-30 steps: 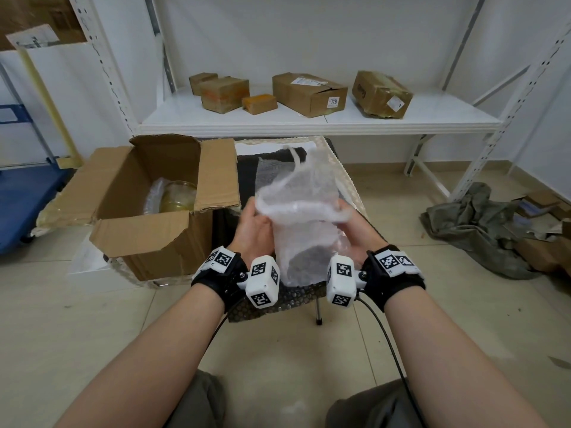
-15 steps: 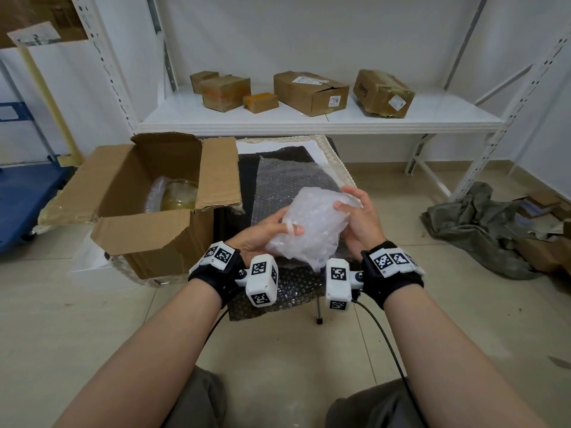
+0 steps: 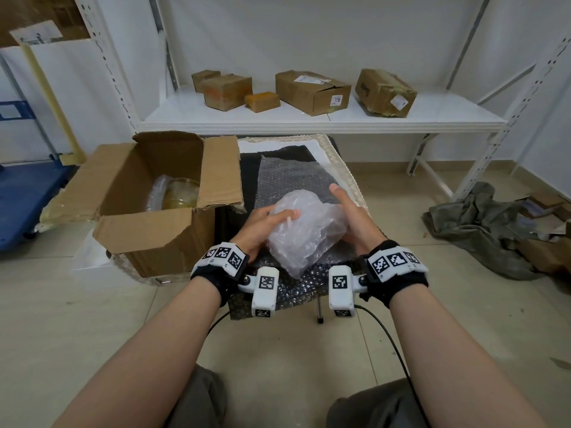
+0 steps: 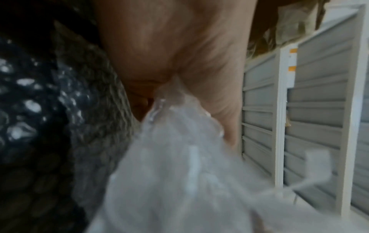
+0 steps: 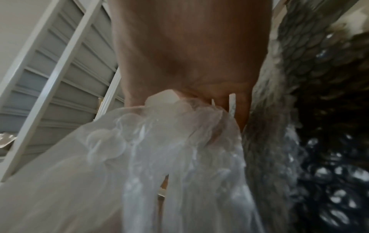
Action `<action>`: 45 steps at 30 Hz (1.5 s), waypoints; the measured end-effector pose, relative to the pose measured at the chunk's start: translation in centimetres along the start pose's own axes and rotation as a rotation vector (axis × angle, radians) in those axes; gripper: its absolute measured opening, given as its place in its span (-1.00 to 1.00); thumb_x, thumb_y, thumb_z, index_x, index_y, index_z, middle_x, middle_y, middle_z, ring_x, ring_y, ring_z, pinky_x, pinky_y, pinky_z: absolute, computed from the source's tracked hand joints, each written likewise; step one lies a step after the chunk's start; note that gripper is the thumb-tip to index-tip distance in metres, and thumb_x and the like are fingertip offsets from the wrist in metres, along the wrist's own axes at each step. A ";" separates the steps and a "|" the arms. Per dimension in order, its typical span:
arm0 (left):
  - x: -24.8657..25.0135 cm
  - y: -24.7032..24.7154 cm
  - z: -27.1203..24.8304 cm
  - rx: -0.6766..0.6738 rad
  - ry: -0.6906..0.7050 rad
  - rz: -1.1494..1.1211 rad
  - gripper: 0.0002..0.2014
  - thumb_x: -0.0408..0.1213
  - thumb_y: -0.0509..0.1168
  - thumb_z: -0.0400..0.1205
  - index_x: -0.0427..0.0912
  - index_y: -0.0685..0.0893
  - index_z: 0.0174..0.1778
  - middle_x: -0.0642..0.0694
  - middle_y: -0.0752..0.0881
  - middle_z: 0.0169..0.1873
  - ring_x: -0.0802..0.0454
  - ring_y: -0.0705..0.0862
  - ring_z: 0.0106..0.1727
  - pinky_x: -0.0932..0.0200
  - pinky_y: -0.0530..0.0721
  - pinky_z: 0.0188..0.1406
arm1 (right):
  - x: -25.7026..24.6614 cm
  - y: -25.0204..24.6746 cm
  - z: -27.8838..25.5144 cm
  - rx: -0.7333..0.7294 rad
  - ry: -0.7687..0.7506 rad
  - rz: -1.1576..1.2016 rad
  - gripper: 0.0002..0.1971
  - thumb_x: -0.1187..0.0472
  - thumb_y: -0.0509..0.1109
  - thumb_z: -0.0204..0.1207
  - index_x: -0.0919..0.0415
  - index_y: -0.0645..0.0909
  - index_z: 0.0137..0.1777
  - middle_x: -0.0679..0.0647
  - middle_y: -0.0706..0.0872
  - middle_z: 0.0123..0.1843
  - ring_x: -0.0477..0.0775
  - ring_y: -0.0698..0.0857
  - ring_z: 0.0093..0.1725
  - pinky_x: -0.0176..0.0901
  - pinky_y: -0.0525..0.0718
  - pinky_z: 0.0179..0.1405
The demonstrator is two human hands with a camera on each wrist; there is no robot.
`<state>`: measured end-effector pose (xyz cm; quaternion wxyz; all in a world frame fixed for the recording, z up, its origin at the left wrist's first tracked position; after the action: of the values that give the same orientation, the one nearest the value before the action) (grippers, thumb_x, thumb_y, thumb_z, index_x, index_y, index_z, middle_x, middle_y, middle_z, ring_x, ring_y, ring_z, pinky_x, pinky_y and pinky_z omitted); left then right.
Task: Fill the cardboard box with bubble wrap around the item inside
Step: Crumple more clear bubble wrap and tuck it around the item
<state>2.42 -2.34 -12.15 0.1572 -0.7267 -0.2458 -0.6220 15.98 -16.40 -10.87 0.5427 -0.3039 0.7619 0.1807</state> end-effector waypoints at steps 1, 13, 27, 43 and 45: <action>0.1 -0.1 0.0 0.011 0.002 0.027 -0.76 -0.18 0.51 0.50 -0.19 0.79 0.04 -0.21 0.84 0.00 -0.18 0.79 0.07 -0.01 0.71 0.14 | 0.1 0.0 0.4 -0.030 0.011 -0.024 -0.01 -0.67 0.47 -0.09 -0.01 0.71 0.26 0.12 0.81 0.23 0.23 0.78 0.22 0.23 0.59 0.40; -0.2 -0.6 0.0 -0.087 -0.018 0.247 -0.64 -0.19 0.59 0.43 -0.24 0.76 0.09 -0.17 0.83 -0.03 -0.09 0.82 0.00 0.07 0.78 -0.02 | 0.0 0.3 -1.1 -0.291 0.059 -0.359 -0.09 -0.15 0.77 0.02 0.24 0.60 0.37 0.25 0.79 0.21 0.30 0.81 0.14 0.26 0.74 0.22; 0.0 0.3 0.0 -0.072 -0.203 -0.372 -0.58 -0.32 0.42 0.58 -0.30 0.62 0.36 -0.32 0.67 0.32 -0.22 0.74 0.21 -0.16 0.76 0.10 | 0.1 0.5 -0.6 0.026 -0.082 0.122 -0.73 0.53 0.43 0.51 0.11 0.71 -0.06 0.25 0.81 0.07 0.18 0.79 -0.14 -0.17 0.78 -0.37; 1.2 0.8 -0.3 -0.046 -0.285 -0.357 -0.34 -0.76 0.06 0.38 -0.31 0.53 0.41 -0.28 0.79 0.06 -0.02 0.82 -0.06 0.30 0.75 -0.37 | -0.2 -0.7 -0.8 -0.116 0.008 0.556 -0.59 0.46 0.21 0.69 0.44 0.43 0.53 0.45 0.65 0.34 0.07 0.86 -0.32 -0.11 0.83 -0.37; 1.3 1.5 -0.2 0.008 -0.303 -0.471 -0.49 -0.76 0.00 0.54 -0.32 0.55 0.34 -0.37 0.78 0.00 -0.11 0.85 -0.20 0.24 0.78 -0.46 | 0.1 -0.9 -0.1 -0.046 0.015 0.517 -0.54 0.40 0.12 0.74 0.42 0.30 0.63 0.39 0.70 0.29 -0.02 0.84 -0.38 -0.15 0.84 -0.32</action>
<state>3.17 -3.47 -10.76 -0.0272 -0.7338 -0.4310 -0.5245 16.49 -17.19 -10.89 0.4656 -0.1125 0.8142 0.3282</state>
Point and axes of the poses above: each hand's wrist, its own z-axis towards the middle knuckle, its own y-axis out of the palm, x = y × z, the point moved 1 cm from there along z, towards the middle knuckle
